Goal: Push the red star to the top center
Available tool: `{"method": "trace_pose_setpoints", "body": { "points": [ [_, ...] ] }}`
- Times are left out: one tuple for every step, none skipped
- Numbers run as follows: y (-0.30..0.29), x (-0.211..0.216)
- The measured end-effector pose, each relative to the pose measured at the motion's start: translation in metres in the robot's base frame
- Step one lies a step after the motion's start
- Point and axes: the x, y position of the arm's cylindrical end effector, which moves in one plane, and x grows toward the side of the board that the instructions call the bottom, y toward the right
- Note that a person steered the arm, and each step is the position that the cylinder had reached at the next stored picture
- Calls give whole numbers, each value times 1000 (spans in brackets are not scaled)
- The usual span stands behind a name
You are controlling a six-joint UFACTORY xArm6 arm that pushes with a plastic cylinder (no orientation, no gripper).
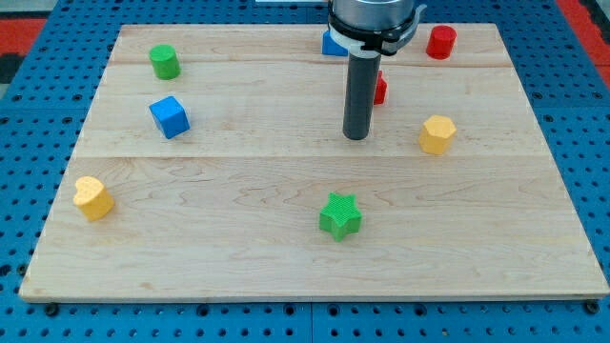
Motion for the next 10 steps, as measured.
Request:
{"method": "trace_pose_setpoints", "body": {
  "points": [
    [-5,6],
    [8,-7],
    [21,-32],
    [21,-63],
    [21,-97],
    [21,-114],
    [19,-117],
    [17,-130],
    [17,-152],
    [17,-164]
  ]
}}
